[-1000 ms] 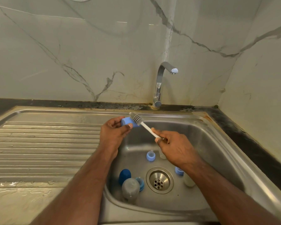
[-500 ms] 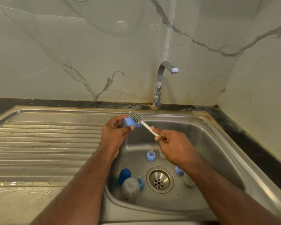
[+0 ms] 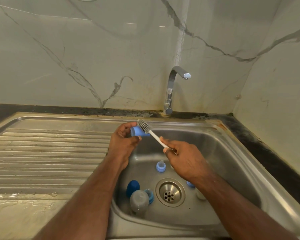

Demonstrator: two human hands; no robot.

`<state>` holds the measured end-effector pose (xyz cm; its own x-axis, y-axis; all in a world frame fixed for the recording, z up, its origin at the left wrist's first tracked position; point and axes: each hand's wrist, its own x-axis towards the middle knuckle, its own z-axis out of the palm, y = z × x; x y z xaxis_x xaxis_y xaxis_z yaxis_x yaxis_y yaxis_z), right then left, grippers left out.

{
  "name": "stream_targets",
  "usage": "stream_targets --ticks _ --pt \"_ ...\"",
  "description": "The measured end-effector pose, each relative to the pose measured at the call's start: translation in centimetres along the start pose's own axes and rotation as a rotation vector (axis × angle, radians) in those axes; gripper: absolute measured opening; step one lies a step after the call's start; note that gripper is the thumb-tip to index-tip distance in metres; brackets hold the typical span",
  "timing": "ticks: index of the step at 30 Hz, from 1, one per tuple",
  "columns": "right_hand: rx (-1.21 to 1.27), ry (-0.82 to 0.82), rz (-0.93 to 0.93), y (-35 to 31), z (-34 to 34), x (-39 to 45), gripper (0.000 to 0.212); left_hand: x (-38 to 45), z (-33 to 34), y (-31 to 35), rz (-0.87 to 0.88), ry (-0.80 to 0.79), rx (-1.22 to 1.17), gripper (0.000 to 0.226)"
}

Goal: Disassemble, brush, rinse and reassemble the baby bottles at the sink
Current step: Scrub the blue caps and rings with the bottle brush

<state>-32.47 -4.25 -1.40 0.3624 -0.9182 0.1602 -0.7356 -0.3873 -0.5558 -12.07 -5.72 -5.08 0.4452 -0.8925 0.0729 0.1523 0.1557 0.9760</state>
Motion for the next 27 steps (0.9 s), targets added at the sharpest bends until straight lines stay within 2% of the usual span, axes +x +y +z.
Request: stream_targets --ticks 3,7,12,16,19,23,27 --pt "0.012 0.005 0.013 0.2 0.1 0.2 0.041 -0.1 0.1 0.4 -0.068 0.042 -0.154 0.040" --pt "0.048 -0.003 -0.031 0.0 0.2 -0.3 0.039 0.0 -0.2 0.3 -0.038 0.008 -0.083 0.042" --pt "-0.019 0.018 0.029 0.4 -0.4 0.5 0.041 -0.2 -0.2 0.2 0.016 -0.027 -0.005 0.040" --pt "0.018 0.002 -0.021 0.0 0.1 0.2 0.040 -0.1 -0.1 0.1 0.042 -0.022 0.043 0.039" --pt "0.004 0.016 0.048 0.5 -0.3 0.8 0.041 -0.1 0.0 0.2 0.027 -0.016 0.028 0.045" --pt "0.039 -0.009 -0.015 -0.2 -0.1 0.1 0.041 0.1 -0.1 0.2 0.015 -0.002 0.002 0.046" --pt "-0.013 0.032 0.033 0.2 -0.5 0.6 0.042 -0.4 0.1 0.4 -0.001 -0.012 -0.058 0.043"
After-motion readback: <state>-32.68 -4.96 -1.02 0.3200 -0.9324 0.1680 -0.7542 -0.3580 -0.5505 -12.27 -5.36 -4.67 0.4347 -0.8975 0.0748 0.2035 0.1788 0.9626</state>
